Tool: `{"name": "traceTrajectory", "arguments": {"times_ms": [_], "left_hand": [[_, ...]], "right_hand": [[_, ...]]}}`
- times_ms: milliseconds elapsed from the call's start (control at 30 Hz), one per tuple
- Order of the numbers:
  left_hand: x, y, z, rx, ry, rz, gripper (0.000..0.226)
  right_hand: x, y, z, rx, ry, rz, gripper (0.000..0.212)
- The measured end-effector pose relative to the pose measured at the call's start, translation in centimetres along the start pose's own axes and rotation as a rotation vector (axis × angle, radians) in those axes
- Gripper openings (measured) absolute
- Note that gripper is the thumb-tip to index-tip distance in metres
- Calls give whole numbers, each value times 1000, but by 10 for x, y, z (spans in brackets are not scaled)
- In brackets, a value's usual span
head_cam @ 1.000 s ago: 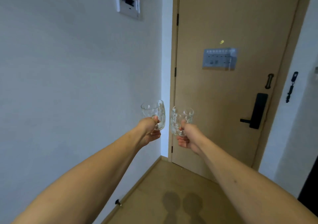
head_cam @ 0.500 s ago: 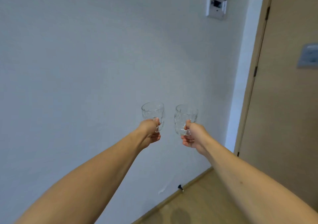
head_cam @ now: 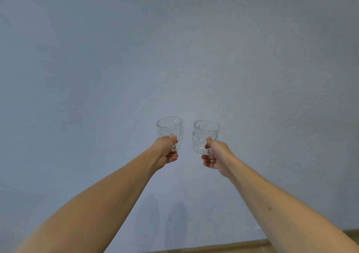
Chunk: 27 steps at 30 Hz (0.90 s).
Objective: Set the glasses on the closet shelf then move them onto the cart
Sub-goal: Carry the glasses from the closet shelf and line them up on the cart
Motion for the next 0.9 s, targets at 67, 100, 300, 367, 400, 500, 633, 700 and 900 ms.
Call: {"name": "traceTrajectory", "arguments": {"times_ms": [67, 100, 300, 367, 400, 500, 633, 700, 900], "left_hand": [[3, -43, -3, 76, 1, -12, 24], [5, -61, -4, 110, 2, -23, 24], [8, -177, -19, 322, 22, -76, 25], [11, -216, -25, 400, 25, -81, 25], [14, -237, -28, 441, 30, -91, 25], [22, -288, -31, 537, 43, -132, 23], [33, -351, -35, 660, 86, -168, 25], [40, -382, -36, 722, 95, -176, 26], [71, -472, -42, 869, 160, -248, 28]], "right_hand": [[-8, 43, -2, -72, -1, -36, 35], [-11, 62, -3, -107, -2, -46, 35], [-29, 185, -8, -323, -40, -121, 34], [-34, 227, -11, -399, -44, -142, 35], [-38, 251, -12, -439, -48, -151, 35], [-48, 311, -12, -542, -63, -182, 37], [-67, 389, -12, -664, -89, -222, 39], [-78, 428, -16, -727, -104, -237, 40], [-110, 537, -31, -894, -160, -272, 40]]}}
Point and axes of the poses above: each hand's wrist, its own z-axis towards the middle knuckle, its own y-axis out of the palm, x = y × z, the point moved 3 cm from there along z, towards the middle knuckle, and after that the axes turned 12 degrees about -z, right-handed, at the moved point
